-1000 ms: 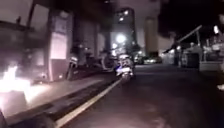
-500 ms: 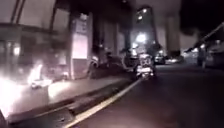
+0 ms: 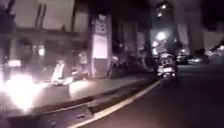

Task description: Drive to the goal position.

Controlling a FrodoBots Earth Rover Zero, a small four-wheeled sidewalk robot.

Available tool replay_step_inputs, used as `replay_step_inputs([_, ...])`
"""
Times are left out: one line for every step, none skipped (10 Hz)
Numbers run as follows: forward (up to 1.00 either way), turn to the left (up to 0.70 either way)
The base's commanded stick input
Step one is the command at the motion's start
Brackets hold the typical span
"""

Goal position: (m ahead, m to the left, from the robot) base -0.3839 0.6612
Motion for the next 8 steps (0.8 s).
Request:
replay_step_inputs([0.0,0.45])
replay_step_inputs([0.0,0.45])
replay_step_inputs([0.0,0.45])
replay_step_inputs([0.0,0.45])
replay_step_inputs([0.0,0.45])
replay_step_inputs([0.0,0.45])
replay_step_inputs([0.0,0.43])
replay_step_inputs([0.0,0.37])
